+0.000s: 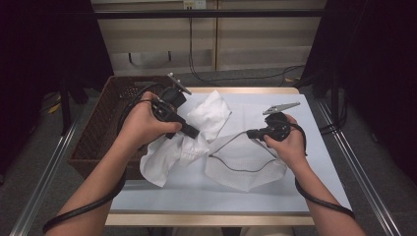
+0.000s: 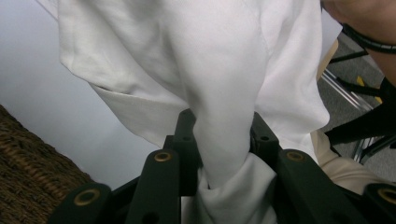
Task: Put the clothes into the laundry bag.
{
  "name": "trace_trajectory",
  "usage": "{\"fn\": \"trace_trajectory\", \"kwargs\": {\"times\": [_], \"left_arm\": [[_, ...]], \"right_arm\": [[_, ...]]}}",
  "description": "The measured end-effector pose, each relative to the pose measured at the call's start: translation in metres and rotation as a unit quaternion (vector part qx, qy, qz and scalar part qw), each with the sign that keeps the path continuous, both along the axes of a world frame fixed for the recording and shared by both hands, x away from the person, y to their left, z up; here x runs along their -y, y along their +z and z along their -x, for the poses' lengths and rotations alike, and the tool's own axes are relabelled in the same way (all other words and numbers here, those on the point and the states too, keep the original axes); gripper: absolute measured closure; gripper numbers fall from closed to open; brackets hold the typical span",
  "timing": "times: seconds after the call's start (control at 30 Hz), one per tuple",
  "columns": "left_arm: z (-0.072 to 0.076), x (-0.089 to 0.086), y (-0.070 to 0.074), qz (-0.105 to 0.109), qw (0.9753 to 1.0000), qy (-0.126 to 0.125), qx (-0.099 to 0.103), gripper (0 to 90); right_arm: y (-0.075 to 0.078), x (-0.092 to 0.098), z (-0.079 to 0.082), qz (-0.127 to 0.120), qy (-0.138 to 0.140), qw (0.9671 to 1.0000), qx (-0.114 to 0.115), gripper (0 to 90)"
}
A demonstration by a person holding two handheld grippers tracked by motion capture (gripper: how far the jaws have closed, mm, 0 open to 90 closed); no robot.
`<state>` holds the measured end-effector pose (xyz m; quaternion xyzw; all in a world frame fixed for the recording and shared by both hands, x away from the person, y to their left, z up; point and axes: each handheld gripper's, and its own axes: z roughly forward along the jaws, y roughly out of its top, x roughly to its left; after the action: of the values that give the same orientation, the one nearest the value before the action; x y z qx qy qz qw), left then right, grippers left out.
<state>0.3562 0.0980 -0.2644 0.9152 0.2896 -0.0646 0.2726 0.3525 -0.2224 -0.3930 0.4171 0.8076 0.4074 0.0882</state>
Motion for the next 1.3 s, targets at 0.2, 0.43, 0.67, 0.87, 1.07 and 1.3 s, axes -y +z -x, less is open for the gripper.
{"fn": "trace_trajectory", "kwargs": {"times": [0.2, 0.43, 0.67, 0.87, 1.07, 1.3], "left_arm": [[0.007, 0.008, -0.009, 0.001, 0.9999, -0.016, -0.005, 70.8], [0.013, 0.016, -0.017, -0.001, 0.9994, -0.034, -0.010, 70.8], [0.018, 0.027, -0.028, 0.007, 0.9985, -0.052, -0.018, 70.8], [0.021, 0.035, -0.041, 0.004, 0.9975, -0.065, -0.027, 70.8], [0.026, 0.041, -0.048, 0.003, 0.9968, -0.075, -0.028, 70.8], [0.034, 0.044, -0.052, 0.006, 0.9956, -0.090, -0.025, 70.8]], "right_arm": [[0.002, -0.003, 0.001, 0.002, -0.005, 1.0000, 0.002, 90.0], [0.005, -0.005, 0.000, 0.008, -0.005, 0.9999, 0.007, 90.0], [0.004, -0.006, -0.002, 0.002, -0.006, 0.9999, 0.010, 90.0], [0.003, -0.007, -0.003, 0.001, -0.008, 0.9999, 0.008, 90.0], [0.003, -0.005, -0.005, 0.003, -0.013, 0.9998, 0.012, 90.0], [0.003, -0.005, -0.007, 0.007, -0.010, 0.9999, 0.011, 90.0]]}}
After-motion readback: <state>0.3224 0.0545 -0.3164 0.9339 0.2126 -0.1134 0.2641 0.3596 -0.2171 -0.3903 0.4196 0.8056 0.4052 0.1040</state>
